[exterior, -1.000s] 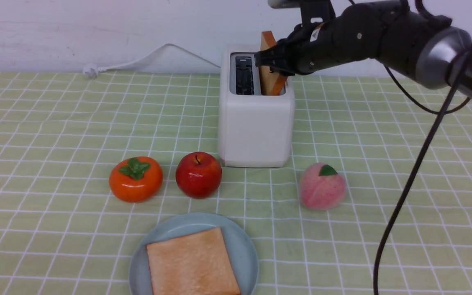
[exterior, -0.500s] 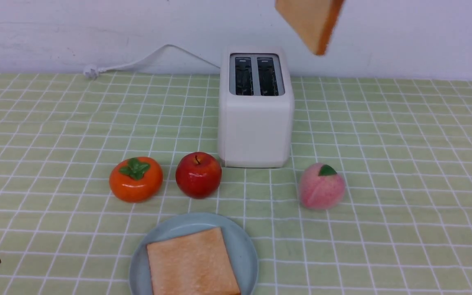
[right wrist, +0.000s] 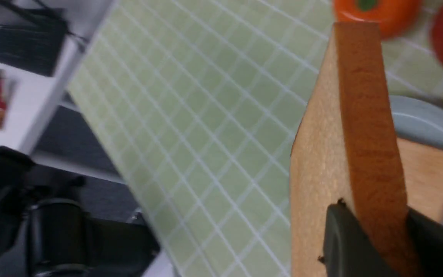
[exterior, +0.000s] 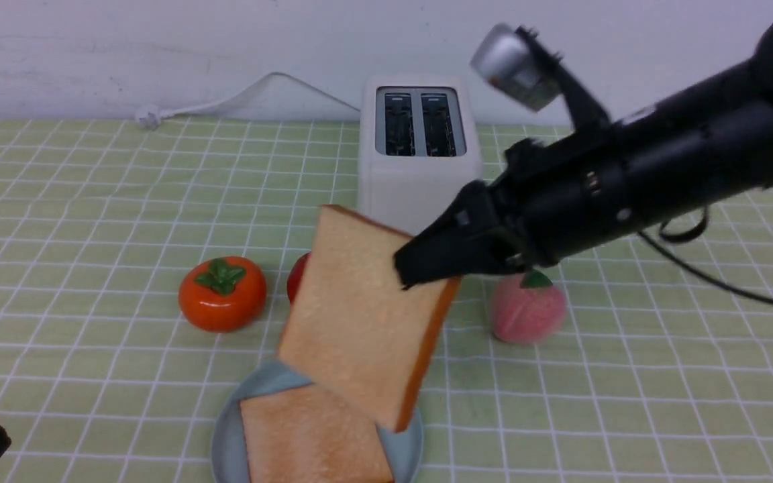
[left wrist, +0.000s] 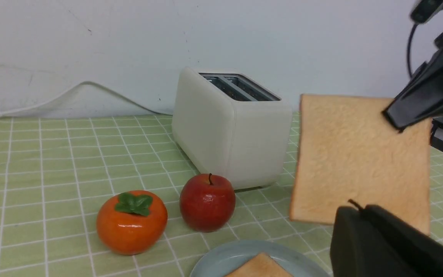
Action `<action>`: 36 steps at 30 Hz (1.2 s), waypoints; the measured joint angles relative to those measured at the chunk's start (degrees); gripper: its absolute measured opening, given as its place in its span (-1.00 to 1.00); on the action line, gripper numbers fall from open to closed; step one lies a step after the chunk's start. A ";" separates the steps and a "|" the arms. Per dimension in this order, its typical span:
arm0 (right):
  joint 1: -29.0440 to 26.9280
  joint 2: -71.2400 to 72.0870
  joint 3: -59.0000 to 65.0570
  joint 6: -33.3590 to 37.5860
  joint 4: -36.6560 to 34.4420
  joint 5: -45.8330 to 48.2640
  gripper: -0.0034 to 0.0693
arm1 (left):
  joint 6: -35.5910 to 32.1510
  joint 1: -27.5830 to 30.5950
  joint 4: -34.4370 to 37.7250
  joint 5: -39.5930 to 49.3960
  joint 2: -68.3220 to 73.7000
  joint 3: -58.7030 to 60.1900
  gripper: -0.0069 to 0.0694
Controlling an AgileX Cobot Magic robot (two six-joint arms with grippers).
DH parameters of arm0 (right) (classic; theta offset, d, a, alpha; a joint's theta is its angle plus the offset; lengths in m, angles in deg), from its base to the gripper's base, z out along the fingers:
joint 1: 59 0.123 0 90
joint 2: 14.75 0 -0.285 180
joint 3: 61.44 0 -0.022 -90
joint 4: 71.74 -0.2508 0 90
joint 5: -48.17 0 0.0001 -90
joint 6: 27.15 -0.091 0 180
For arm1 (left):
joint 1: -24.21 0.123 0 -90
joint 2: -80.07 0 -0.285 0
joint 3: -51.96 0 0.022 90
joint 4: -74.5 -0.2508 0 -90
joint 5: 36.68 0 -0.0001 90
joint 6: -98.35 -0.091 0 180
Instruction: Take toasted bread from bread machine on green coffee tablecloth place on plate.
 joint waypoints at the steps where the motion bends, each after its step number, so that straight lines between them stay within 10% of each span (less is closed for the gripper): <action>1: 1.08 -1.57 0.77 2.67 -3.40 -0.95 -0.57 | 0.00 0.00 0.00 0.00 0.00 0.00 -0.84; 13: 5.88 -15.61 1.73 9.16 -10.55 -13.16 -0.53 | 0.00 0.00 0.05 0.49 0.00 0.00 -0.84; 21: 5.04 -17.69 1.73 7.47 -6.47 -13.75 0.09 | 0.00 0.00 0.05 0.69 0.00 0.00 -0.82; 28: 0.61 -9.80 1.73 -6.52 12.46 -9.88 0.17 | 0.00 0.00 -0.58 1.01 0.00 0.00 -0.81; 36: 0.35 9.72 3.74 -25.77 39.07 2.96 -0.38 | 0.04 0.00 -0.58 2.00 0.00 0.00 -0.81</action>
